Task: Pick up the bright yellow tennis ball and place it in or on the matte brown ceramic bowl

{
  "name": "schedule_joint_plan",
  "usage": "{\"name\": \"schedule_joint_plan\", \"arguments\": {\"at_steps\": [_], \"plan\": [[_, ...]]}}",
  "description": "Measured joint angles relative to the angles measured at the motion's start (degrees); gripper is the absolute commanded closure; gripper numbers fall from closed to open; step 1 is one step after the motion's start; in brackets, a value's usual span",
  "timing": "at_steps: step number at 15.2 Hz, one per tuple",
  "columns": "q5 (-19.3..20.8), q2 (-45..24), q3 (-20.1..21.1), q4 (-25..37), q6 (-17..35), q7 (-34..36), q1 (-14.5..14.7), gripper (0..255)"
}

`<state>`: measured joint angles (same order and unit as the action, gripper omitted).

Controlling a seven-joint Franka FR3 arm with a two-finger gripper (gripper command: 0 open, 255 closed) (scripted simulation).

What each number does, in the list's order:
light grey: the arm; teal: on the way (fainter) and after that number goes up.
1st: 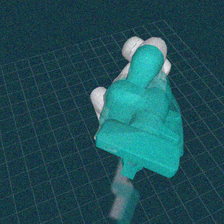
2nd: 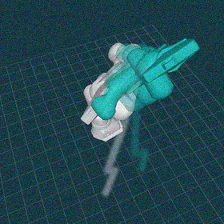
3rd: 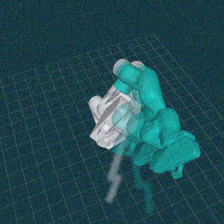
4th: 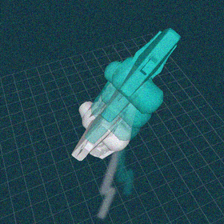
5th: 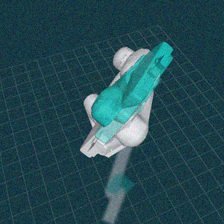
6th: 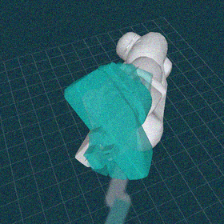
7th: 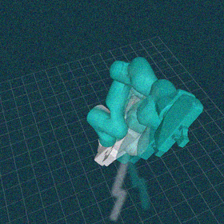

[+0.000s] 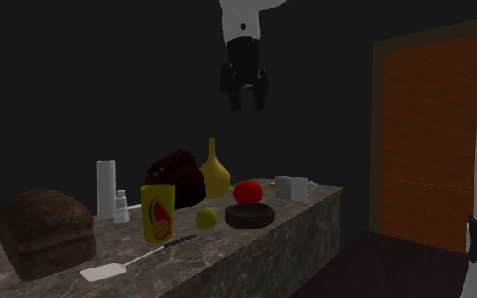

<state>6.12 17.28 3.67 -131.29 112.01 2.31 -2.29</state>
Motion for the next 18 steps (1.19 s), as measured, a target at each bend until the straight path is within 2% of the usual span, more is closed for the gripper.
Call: {"name": "schedule_joint_plan", "arguments": {"at_steps": [9, 14, 18], "plan": [[-0.55, -20.52, -0.50, 10.24, 7.08, 4.47, -1.13, 0], [-1.27, -31.44, -0.90, 17.26, 9.28, 6.61, -1.37, 0], [-2.06, -41.26, -1.37, 25.62, 9.43, 7.72, -1.72, 0]]}}
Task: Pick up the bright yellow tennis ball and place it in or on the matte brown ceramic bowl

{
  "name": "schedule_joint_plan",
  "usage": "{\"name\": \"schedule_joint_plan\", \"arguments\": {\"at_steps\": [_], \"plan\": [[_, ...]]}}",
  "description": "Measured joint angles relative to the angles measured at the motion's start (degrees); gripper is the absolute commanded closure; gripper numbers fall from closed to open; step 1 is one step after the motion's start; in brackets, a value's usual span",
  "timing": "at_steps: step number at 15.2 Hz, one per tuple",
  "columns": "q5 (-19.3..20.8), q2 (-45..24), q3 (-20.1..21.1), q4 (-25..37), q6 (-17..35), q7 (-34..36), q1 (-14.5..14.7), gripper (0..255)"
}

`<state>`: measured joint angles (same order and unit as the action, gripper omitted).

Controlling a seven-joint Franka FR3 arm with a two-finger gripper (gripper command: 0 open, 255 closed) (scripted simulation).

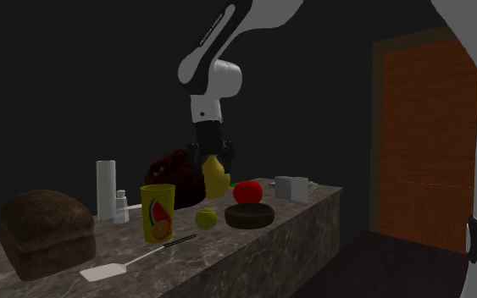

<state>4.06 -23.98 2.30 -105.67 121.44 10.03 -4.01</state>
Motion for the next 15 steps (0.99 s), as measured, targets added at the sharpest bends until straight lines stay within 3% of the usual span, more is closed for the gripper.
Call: {"name": "schedule_joint_plan", "arguments": {"at_steps": [10, 15], "plan": [[-2.45, -23.70, -0.65, 24.29, -3.60, 2.30, -0.84, 0], [-2.53, -26.17, -0.73, 24.23, -1.22, 2.32, -1.01, 0]]}}
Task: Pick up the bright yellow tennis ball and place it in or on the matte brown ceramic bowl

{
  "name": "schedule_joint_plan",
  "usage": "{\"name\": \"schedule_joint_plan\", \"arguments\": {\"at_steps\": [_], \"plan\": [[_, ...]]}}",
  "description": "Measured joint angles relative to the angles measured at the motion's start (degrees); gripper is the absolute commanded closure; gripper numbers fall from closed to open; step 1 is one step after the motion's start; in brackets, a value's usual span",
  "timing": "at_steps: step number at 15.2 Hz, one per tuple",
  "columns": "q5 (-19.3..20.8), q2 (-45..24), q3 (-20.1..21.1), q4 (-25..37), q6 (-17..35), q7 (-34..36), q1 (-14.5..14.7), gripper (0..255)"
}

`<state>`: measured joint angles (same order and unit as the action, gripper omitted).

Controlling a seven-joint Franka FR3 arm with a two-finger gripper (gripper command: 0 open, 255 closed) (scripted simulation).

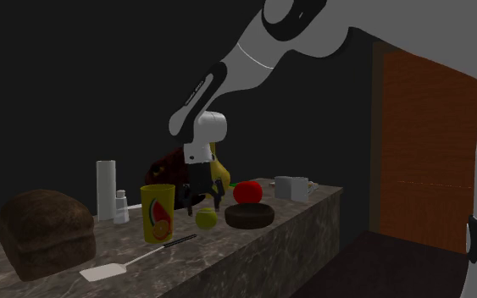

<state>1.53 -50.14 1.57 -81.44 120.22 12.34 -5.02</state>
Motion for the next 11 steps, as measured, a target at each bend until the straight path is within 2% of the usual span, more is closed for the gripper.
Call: {"name": "schedule_joint_plan", "arguments": {"at_steps": [8, 9, 11], "plan": [[0.02, -1.09, -0.02, -0.23, 1.34, 0.05, 0.03, 0], [0.02, -1.09, -0.02, -0.23, 1.34, 0.05, 0.03, 255], [0.02, -1.08, -0.02, -0.23, 1.35, 0.05, 0.03, 255]]}}
